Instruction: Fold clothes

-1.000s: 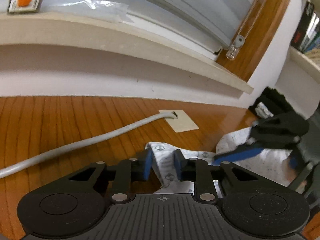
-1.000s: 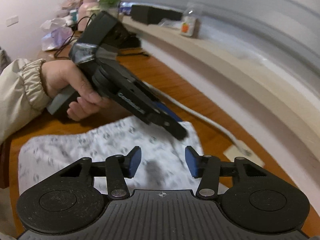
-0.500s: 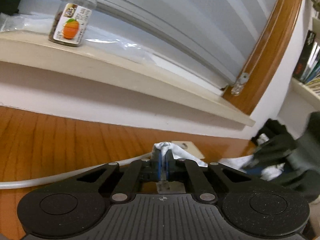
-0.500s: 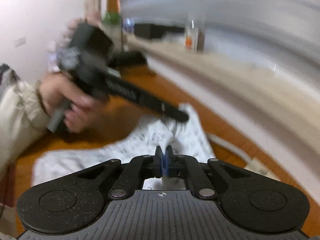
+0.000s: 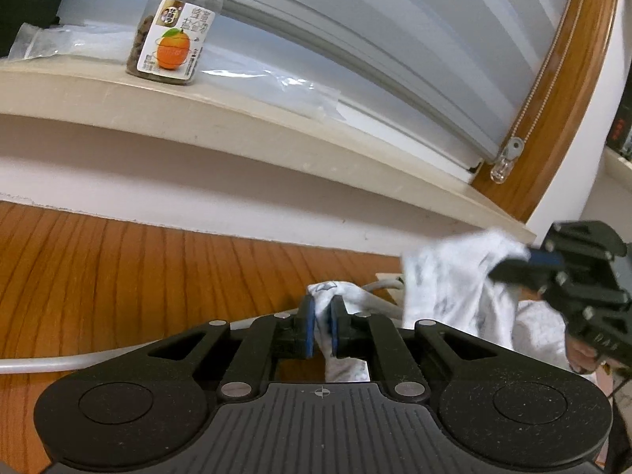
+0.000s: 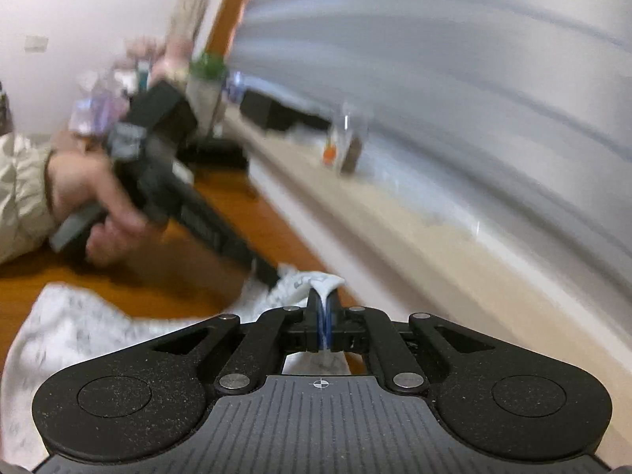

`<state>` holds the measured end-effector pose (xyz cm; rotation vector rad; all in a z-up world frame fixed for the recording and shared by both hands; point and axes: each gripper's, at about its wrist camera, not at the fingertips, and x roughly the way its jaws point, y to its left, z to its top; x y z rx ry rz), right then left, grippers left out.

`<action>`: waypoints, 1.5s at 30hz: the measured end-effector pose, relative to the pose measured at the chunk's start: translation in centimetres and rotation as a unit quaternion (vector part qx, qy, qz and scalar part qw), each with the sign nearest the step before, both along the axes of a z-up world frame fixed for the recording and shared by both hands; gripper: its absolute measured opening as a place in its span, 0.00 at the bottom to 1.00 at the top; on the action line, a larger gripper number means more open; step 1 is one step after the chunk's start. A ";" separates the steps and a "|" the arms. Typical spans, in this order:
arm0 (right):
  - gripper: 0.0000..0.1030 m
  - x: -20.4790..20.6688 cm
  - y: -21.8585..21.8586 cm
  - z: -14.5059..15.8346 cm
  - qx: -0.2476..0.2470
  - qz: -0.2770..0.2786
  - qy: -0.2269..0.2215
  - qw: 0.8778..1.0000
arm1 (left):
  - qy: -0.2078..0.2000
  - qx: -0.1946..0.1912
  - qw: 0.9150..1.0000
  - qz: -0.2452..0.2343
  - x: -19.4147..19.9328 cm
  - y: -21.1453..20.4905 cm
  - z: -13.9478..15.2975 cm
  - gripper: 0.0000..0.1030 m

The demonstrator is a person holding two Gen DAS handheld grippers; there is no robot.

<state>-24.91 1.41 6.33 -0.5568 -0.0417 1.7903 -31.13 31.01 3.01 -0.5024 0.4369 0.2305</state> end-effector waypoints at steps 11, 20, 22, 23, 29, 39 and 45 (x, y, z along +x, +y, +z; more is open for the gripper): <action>0.54 1.3 1.9 -0.9 -0.107 -0.106 -0.046 0.988 | -0.013 0.003 0.999 0.039 -1.0 0.8 0.6 0.23; 0.63 9.4 -11.8 -0.4 -0.115 -0.228 0.004 0.967 | -0.043 0.029 0.999 0.003 -1.9 -0.7 1.9 0.27; 0.63 11.5 -15.0 -1.6 -0.121 -0.266 0.022 0.956 | -0.048 0.033 0.998 -0.016 -1.8 -1.3 2.1 0.27; 0.63 12.4 -16.3 -2.2 -0.126 -0.286 0.035 0.949 | -0.043 0.038 0.998 -0.027 -1.5 -1.7 2.0 0.27; 0.63 16.7 -20.9 -4.3 -0.121 -0.331 0.105 0.930 | 0.010 0.071 0.995 -0.073 0.1 -3.6 1.2 0.27; 0.73 16.8 -12.7 -5.2 -0.153 -0.214 0.093 0.960 | 0.049 0.076 0.994 -0.067 0.9 -3.2 0.1 0.27; 0.05 17.2 -12.5 -5.1 -0.174 -0.208 0.109 0.956 | 0.058 0.078 0.993 -0.063 0.5 -2.7 0.1 0.27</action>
